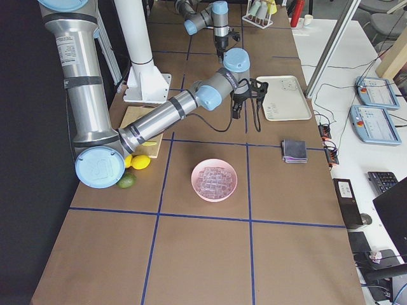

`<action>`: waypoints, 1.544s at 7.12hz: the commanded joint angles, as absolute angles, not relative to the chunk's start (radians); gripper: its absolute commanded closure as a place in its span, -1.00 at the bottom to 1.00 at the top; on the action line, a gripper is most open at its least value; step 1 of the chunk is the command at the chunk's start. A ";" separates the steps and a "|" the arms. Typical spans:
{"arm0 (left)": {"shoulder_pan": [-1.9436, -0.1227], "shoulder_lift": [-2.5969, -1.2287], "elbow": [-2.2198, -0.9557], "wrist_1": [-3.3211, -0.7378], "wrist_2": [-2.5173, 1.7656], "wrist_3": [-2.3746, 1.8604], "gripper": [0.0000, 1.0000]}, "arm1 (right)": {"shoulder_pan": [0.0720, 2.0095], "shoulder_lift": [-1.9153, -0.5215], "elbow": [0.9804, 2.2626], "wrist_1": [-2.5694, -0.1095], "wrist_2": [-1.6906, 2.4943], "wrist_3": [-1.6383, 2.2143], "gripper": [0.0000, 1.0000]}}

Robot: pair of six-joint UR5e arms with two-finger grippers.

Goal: Mash ice and strawberries in cup
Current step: 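Move the left gripper back to the metal pestle and grasp it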

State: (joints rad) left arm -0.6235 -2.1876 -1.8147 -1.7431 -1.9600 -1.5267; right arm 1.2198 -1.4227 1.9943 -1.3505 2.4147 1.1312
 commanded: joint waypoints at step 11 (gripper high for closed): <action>-1.109 -1.514 -1.471 -2.147 -2.283 -0.453 -0.93 | 1.247 -1.526 2.005 -1.348 2.413 0.857 -1.00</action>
State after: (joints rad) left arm -1.1045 -1.5236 -1.5158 -2.0794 -2.2819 -0.4607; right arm 1.2480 -1.5263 2.0050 -1.3484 2.4133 0.8575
